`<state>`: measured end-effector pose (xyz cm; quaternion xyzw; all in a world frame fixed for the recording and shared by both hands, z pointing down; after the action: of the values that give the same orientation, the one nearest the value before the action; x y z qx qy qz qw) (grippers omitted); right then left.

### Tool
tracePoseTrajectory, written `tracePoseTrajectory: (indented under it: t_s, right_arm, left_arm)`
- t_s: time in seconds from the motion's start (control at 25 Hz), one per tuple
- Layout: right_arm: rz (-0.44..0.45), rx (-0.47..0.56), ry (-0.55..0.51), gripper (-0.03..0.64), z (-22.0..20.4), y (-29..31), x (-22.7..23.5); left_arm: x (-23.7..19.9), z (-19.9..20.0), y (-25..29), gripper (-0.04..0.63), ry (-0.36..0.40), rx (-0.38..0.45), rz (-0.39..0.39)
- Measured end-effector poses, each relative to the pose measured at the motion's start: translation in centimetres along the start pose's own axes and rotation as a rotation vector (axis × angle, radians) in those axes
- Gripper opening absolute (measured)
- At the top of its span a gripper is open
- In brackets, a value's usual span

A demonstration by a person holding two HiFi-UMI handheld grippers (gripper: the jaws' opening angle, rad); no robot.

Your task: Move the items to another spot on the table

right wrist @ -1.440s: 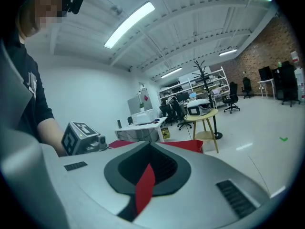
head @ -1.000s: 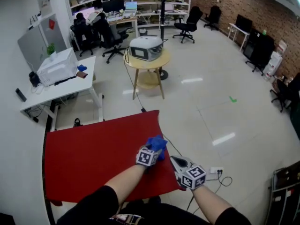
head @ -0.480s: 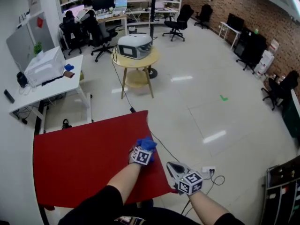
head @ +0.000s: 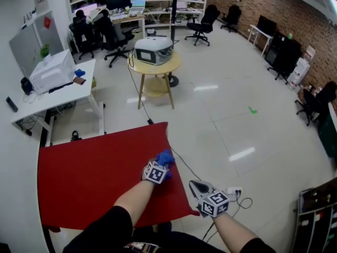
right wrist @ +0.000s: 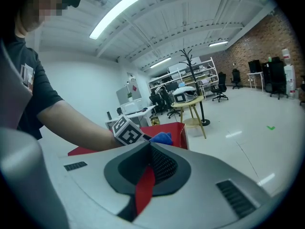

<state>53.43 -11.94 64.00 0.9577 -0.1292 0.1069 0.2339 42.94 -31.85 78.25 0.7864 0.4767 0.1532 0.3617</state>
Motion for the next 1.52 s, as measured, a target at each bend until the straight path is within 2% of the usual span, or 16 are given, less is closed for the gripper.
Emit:
tracePoseTrajectory:
  t_s: [0.2,0.4,0.76,0.92,1.08,1.24,1.52]
  right_arm:
    - [0.043,0.014,-0.023,0.003,1.5,1.3,-2.0]
    - [0.087,0.016,-0.071,0.003,2.5,4.6,-5.6]
    - [0.107,-0.024,-0.185,0.003,0.7,13.3,-18.6]
    - [0.070,-0.016,-0.166,0.003,0.2,16.7,-24.1]
    - [0.052,-0.041,-0.201,0.003,-1.1,19.1,-29.2]
    - [0.105,-0.060,-0.228,0.003,-1.0,21.9,-34.3]
    - [0.249,-0.091,-0.269,0.003,-1.4,26.4,-41.6]
  left_arm:
    - [0.4,0.6,-4.1,0.156,-0.039,0.054,-0.015]
    - [-2.2,-2.6,-9.5,0.156,-0.101,0.081,0.026]
    - [-11.4,-12.8,-21.5,0.156,-0.214,0.109,0.105]
    - [-15.1,-16.9,-27.7,0.156,-0.221,0.116,0.103]
    - [-17.8,-21.2,-32.7,0.156,-0.220,0.107,0.111]
    - [-21.0,-24.1,-36.2,0.156,-0.257,0.121,0.150]
    - [-25.5,-29.4,-40.9,0.156,-0.352,0.153,0.241]
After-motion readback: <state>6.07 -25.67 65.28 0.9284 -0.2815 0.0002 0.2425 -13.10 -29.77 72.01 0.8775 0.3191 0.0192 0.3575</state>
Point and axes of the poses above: the fingertips, and each gripper's own axes: y forward along the fingers, x to its right, z out of its top, the point moved 5 cm from there along -y, backward along the fingers, and after that the axes turned 6 degrees about -z, right-handed, at the moved point
